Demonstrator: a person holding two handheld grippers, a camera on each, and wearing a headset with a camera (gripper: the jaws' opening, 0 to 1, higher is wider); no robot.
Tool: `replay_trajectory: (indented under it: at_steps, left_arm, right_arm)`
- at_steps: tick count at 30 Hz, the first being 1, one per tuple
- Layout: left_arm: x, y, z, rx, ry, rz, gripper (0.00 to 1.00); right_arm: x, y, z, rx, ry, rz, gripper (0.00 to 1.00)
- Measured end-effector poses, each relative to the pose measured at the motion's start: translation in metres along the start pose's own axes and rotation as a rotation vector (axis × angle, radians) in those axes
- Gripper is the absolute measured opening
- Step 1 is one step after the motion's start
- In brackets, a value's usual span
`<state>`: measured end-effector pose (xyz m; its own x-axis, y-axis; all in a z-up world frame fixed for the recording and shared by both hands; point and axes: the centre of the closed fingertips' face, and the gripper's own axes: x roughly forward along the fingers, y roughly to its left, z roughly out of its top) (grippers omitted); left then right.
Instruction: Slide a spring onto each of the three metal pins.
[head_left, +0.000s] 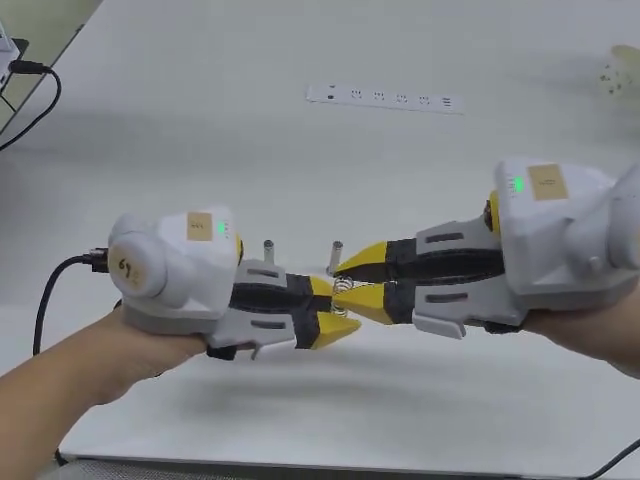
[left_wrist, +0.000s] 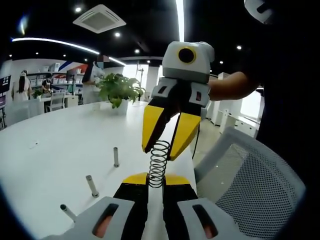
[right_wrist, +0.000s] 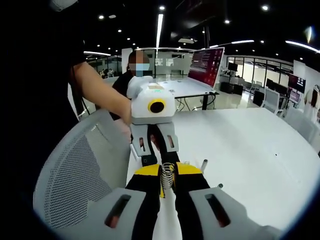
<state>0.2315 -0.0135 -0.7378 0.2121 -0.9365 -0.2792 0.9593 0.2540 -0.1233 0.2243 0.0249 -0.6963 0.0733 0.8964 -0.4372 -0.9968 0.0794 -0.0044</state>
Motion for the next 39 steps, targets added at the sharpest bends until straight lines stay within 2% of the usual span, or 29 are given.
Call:
replay_trajectory:
  at_steps: [4, 22, 27, 36, 39]
  left_arm:
    - [-0.001, -0.001, 0.001, 0.005, -0.002, 0.0, 0.02]
    - [-0.002, 0.001, 0.003, -0.006, -0.008, 0.025, 0.03]
    - [-0.003, 0.003, 0.003, -0.012, -0.01, 0.031, 0.07]
    - [-0.006, 0.007, -0.004, -0.017, 0.01, 0.051, 0.15]
    - [-0.012, 0.01, -0.01, -0.024, 0.029, 0.066, 0.19]
  right_arm:
    - [0.0, 0.002, 0.002, 0.003, -0.018, -0.007, 0.07]
    - [0.0, -0.002, 0.007, -0.036, -0.001, -0.024, 0.07]
    - [0.001, -0.004, 0.008, -0.044, 0.003, -0.03, 0.07]
    - [0.002, -0.007, 0.009, -0.058, 0.015, -0.036, 0.07]
    - [0.002, -0.008, 0.008, -0.062, 0.02, -0.04, 0.07]
